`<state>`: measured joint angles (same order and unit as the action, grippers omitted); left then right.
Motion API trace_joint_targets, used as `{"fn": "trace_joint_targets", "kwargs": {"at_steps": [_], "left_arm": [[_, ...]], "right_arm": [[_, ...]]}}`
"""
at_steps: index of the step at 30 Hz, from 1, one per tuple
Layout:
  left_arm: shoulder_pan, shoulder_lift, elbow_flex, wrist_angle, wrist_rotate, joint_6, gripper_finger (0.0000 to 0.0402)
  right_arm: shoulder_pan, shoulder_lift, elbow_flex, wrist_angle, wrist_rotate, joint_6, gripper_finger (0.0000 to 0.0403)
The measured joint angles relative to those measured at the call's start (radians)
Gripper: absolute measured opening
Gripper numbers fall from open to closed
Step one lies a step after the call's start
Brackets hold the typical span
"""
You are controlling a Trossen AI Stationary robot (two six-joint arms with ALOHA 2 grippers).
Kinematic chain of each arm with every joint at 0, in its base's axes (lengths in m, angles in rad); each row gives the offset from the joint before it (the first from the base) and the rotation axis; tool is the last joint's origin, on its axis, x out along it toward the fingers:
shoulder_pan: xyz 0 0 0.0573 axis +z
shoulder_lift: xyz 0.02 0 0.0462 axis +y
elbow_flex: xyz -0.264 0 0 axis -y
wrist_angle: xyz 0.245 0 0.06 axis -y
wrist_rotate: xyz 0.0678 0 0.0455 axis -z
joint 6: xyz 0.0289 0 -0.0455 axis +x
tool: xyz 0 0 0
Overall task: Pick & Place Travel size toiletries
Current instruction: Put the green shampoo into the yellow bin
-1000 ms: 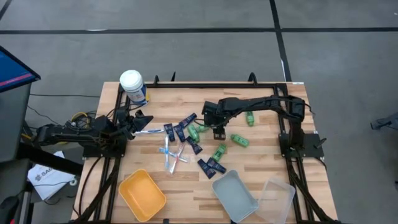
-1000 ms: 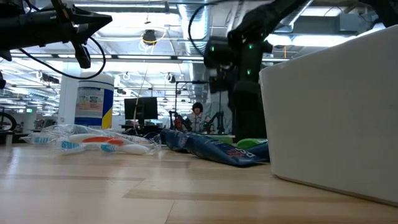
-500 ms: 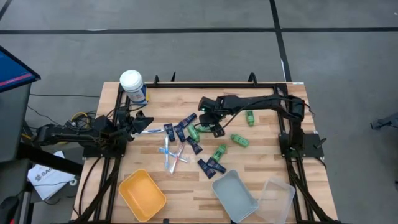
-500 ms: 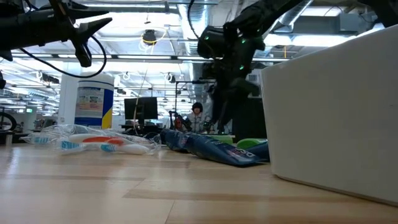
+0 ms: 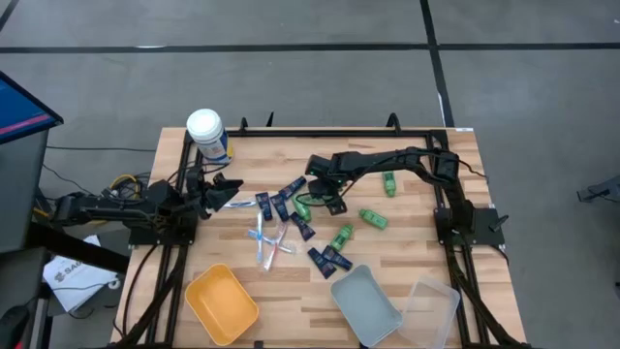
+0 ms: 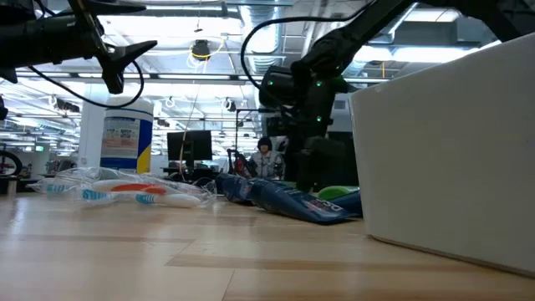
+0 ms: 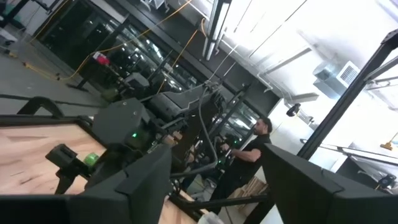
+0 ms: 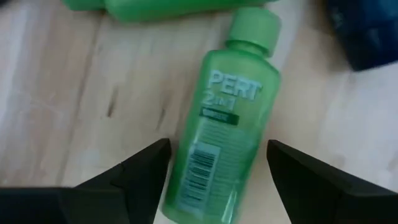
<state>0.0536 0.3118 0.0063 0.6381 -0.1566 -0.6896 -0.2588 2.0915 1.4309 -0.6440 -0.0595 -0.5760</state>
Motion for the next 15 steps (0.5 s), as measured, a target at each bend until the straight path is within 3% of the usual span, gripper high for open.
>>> {"fn": "trace_joint_targets", "kwargs": {"at_steps": [7,15], "left_arm": [[0.000,0.000,0.000,0.007,0.000,-0.003,0.0264],[0.000,0.000,0.000,0.008,0.000,-0.003,0.0256]], "right_arm": [[0.003,0.029,0.002,-0.018,-0.002,0.055,0.0242],[0.004,0.005,-0.001,-0.023,0.001,0.129,0.0139]]}}
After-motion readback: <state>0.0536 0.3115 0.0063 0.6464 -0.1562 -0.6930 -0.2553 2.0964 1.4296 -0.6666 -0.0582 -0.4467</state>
